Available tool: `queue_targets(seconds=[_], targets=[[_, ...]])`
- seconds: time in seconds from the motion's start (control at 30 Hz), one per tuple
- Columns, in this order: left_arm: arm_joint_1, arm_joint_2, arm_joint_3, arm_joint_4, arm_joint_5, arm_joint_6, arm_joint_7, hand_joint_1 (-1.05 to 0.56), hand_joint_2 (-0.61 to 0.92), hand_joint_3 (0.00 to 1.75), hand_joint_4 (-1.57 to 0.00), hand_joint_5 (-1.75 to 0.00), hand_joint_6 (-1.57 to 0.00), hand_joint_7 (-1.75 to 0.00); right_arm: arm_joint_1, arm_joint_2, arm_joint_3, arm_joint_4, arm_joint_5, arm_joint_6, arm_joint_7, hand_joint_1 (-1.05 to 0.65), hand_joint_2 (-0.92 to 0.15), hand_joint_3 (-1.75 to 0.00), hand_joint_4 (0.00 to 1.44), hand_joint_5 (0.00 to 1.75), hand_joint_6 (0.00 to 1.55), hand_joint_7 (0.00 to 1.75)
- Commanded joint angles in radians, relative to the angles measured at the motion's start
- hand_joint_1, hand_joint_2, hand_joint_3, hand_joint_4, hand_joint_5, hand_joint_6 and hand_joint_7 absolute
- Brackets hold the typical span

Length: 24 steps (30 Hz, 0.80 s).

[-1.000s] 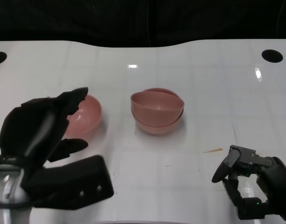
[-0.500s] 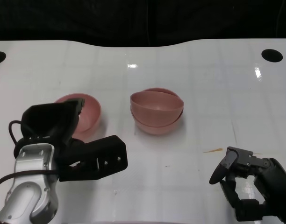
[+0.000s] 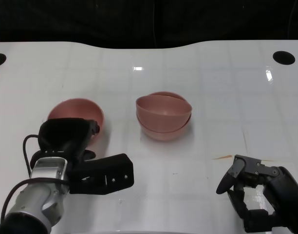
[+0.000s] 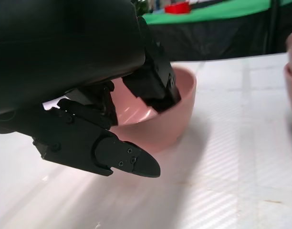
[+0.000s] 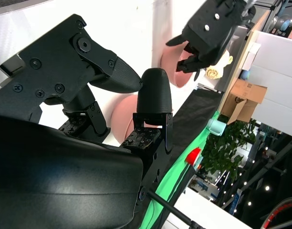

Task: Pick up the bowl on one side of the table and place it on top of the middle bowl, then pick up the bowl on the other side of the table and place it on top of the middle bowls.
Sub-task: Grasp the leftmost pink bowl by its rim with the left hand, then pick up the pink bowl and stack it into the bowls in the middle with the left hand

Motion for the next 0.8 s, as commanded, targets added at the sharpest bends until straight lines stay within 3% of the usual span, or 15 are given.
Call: queue_targets(seconds=[0.03, 0.07, 0.17, 0.23, 0.3, 0.47, 0.57, 0.63, 0.73, 0.8], targets=[[-0.031, 0.032, -0.015, 0.055, -0.011, -0.052, 0.096, -0.37, 0.92, 0.12, -0.93, -1.73, -0.93, -0.75, 0.005, 0.001, -0.017, -0.016, -0.005, 0.006, -0.009, -0.21, -0.46, -1.26, 0.89, 1.75, 0.76, 1.51], [-0.034, 0.035, -0.017, 0.053, -0.014, -0.061, 0.112, -0.37, 0.92, 0.16, -0.92, -1.74, -0.83, -0.96, 0.005, 0.002, -0.018, -0.017, 0.000, 0.010, -0.008, -0.21, -0.47, -1.26, 0.89, 1.75, 0.77, 1.50], [-0.036, 0.045, -0.017, 0.024, -0.021, -0.070, 0.132, -0.36, 0.92, 0.17, -0.89, -1.75, -0.76, -1.13, 0.004, 0.002, -0.018, -0.018, 0.005, 0.013, -0.002, -0.20, -0.46, -1.26, 0.89, 1.75, 0.77, 1.50], [-0.037, 0.047, -0.015, 0.003, -0.027, -0.063, 0.126, -0.36, 0.92, 0.15, -0.87, -1.75, -0.77, -1.08, 0.002, 0.000, -0.016, -0.017, 0.008, 0.011, 0.003, -0.22, -0.46, -1.25, 0.89, 1.75, 0.77, 1.51], [-0.036, 0.050, -0.016, -0.016, -0.030, -0.063, 0.134, -0.36, 0.92, 0.13, -0.88, -1.75, -0.74, -1.19, -0.002, 0.000, -0.016, -0.011, 0.007, 0.002, 0.003, -0.22, -0.46, -1.25, 0.89, 1.75, 0.77, 1.51], [-0.037, 0.067, -0.021, -0.069, -0.014, -0.059, 0.181, -0.33, 0.92, 0.08, -0.92, -1.75, -0.77, -1.24, -0.004, 0.003, -0.017, -0.002, -0.004, -0.004, -0.004, -0.21, -0.46, -1.26, 0.89, 1.75, 0.77, 1.50], [-0.040, 0.082, -0.018, -0.112, 0.000, -0.047, 0.193, -0.28, 0.91, 0.04, -0.90, -1.75, -0.65, -1.59, -0.005, 0.004, -0.017, 0.002, 0.001, -0.007, -0.002, -0.21, -0.45, -1.26, 0.89, 1.75, 0.77, 1.49], [-0.040, 0.092, -0.013, -0.144, 0.005, -0.048, 0.196, -0.29, 0.92, 0.03, -0.90, -1.75, -0.65, -1.53, -0.005, 0.004, -0.017, 0.000, 0.003, -0.004, 0.000, -0.21, -0.45, -1.26, 0.90, 1.75, 0.77, 1.49], [-0.040, 0.109, -0.003, -0.196, 0.012, -0.048, 0.199, -0.30, 0.92, 0.07, -0.91, -1.75, -0.63, -1.65, -0.004, 0.006, -0.015, -0.001, 0.000, -0.004, -0.001, -0.21, -0.45, -1.26, 0.90, 1.75, 0.77, 1.49], [-0.038, 0.116, 0.000, -0.235, 0.016, -0.046, 0.196, -0.29, 0.92, 0.10, -0.93, -1.75, -0.65, -1.63, -0.004, 0.006, -0.014, 0.000, -0.002, -0.007, -0.002, -0.20, -0.45, -1.26, 0.90, 1.75, 0.77, 1.49]])
